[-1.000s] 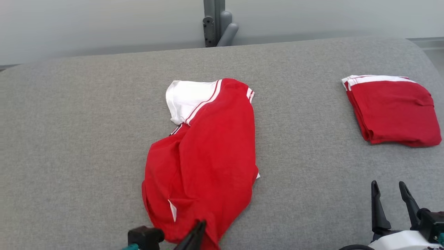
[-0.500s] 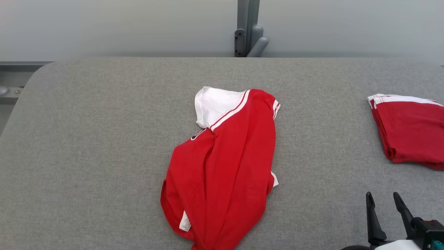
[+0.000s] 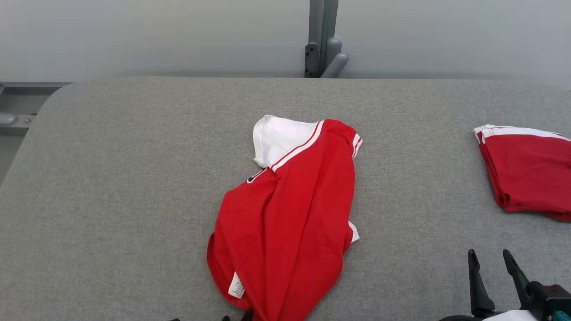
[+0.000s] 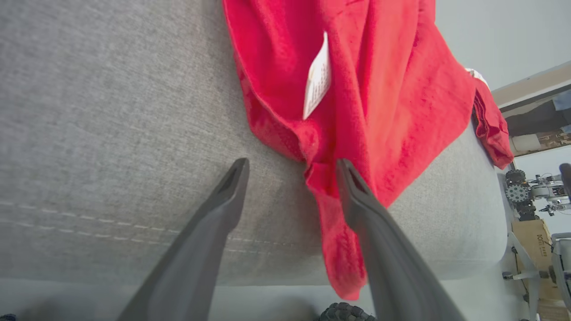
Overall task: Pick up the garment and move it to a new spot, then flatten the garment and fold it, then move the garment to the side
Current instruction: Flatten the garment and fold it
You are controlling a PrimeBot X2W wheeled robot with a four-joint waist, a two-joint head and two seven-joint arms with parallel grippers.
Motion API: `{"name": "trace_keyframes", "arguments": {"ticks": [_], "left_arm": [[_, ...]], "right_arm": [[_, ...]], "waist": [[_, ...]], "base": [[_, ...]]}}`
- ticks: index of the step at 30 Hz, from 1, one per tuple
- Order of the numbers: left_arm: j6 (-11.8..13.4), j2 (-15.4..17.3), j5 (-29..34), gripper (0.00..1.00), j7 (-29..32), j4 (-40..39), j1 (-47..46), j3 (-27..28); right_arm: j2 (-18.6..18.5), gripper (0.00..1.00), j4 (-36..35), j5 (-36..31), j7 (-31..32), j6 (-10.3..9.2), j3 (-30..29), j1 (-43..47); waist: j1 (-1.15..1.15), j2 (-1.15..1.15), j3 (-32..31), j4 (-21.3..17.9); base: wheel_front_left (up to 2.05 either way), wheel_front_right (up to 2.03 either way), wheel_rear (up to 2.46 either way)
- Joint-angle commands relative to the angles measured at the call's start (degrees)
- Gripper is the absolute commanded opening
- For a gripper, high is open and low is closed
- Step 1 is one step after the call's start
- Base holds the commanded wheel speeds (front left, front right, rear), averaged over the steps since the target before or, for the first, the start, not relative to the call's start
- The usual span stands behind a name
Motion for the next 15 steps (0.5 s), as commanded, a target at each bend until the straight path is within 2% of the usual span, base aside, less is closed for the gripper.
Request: {"name": "trace_keyframes", "arguments": {"ticks": [1,4,7,11,15], "left_arm": [[0.1,0.0,-1.1,1.0,-0.3,-0.5,1.5,1.6],[1.3,0.8,-2.9,1.0,-0.4,-1.9,1.6,7.1],[2.9,1.6,-1.9,1.0,-0.4,-2.3,0.3,9.8],[4.5,2.6,-0.1,1.0,0.2,-1.3,-2.8,10.1],[4.8,2.2,1.0,1.0,1.4,0.2,-5.6,9.3]], "right_arm": [[-0.2,1.0,0.1,0.2,-0.1,-0.08,0.0,0.5],[-0.2,1.0,0.0,0.3,-0.1,-0.08,-0.2,0.5],[-0.1,1.0,0.0,0.3,-0.1,-0.08,-0.2,0.4],[-0.1,1.0,0.1,0.1,-0.1,-0.08,0.1,-0.5],[-0.1,1.0,0.1,-0.2,-0.1,-0.08,0.3,-1.2]], "waist": [[0.0,0.01,0.1,-0.1],[0.0,0.01,0.4,-0.1],[0.0,0.01,0.6,0.0],[0.0,0.01,1.0,-0.1],[0.0,0.01,1.3,-0.4]], "base": [[0.0,0.0,0.0],[0.0,0.0,0.0],[0.0,0.0,0.0],[0.0,0.0,0.0],[0.0,0.0,0.0]]}}
